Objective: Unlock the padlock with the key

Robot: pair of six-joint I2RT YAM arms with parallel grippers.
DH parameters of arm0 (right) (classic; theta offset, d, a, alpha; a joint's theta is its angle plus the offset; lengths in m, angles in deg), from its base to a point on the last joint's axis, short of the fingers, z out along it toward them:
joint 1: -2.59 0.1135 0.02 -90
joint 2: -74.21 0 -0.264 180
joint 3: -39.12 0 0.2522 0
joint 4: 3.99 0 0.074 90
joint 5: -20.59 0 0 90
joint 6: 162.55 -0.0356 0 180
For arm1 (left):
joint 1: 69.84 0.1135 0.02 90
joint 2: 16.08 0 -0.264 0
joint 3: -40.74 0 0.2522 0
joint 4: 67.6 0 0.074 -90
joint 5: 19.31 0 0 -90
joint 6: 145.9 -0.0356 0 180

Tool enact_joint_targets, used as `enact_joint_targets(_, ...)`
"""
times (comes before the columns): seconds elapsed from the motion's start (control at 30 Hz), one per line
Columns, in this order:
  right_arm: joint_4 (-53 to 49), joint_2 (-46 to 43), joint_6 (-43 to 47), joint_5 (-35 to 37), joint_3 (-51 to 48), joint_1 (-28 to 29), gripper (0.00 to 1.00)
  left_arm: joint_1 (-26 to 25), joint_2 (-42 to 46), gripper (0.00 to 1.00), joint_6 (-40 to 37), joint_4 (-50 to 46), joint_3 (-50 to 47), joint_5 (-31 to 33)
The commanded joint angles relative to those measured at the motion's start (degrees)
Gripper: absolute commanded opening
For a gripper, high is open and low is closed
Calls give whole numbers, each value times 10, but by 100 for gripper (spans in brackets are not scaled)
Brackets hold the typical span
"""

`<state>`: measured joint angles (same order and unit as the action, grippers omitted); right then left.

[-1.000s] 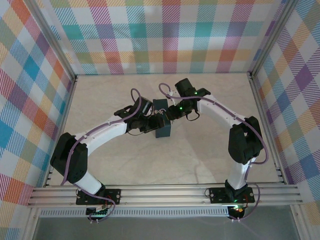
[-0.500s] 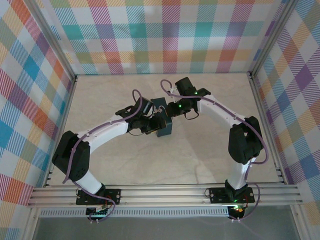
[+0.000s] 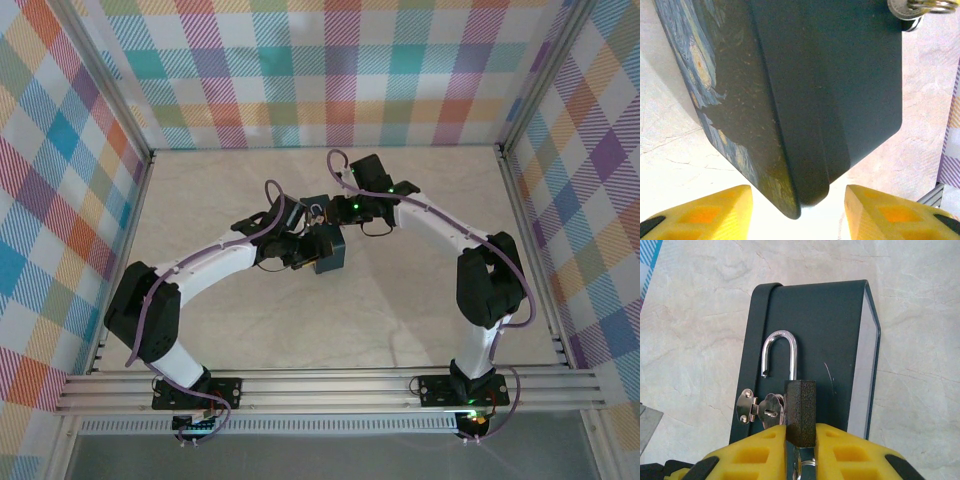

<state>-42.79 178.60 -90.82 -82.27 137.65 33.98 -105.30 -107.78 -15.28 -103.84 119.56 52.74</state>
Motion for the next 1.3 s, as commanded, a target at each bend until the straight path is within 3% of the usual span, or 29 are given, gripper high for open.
enact_joint_targets(0.0, 17, -23, -4, -7, -3, -7, 18, 16, 34, 53, -15, -19, 9, 6)
enact_joint_targets(0.23, 43, -54, -13, -26, -35, -20, 15, 71, 76, 52, -12, -30, 1, 9)
enact_joint_targets(0.43, 67, -93, -29, -23, -92, -67, 14, 113, 106, 53, -7, -43, -19, 29)
enact_joint_targets(0.67, 94, -122, -40, -16, -196, -130, 14, 124, 123, 52, -20, -64, -29, 61)
enact_joint_targets(0.9, 117, -85, -44, 9, -267, -135, 14, 124, 123, 52, -30, -78, -29, 78)
enact_joint_targets(1.03, 104, -77, -31, 32, -276, -135, 22, 126, 130, 52, -37, -88, -30, 84)
enact_joint_targets(1.13, 77, -80, -12, 51, -262, -136, 44, 127, 134, 52, -38, -92, -28, 85)
enact_joint_targets(1.17, 60, -84, 2, 59, -250, -137, 47, 128, 135, 52, -39, -93, -27, 86)
enact_joint_targets(1.27, 23, -111, 22, 55, -216, -136, 47, 131, 136, 52, -39, -94, -27, 87)
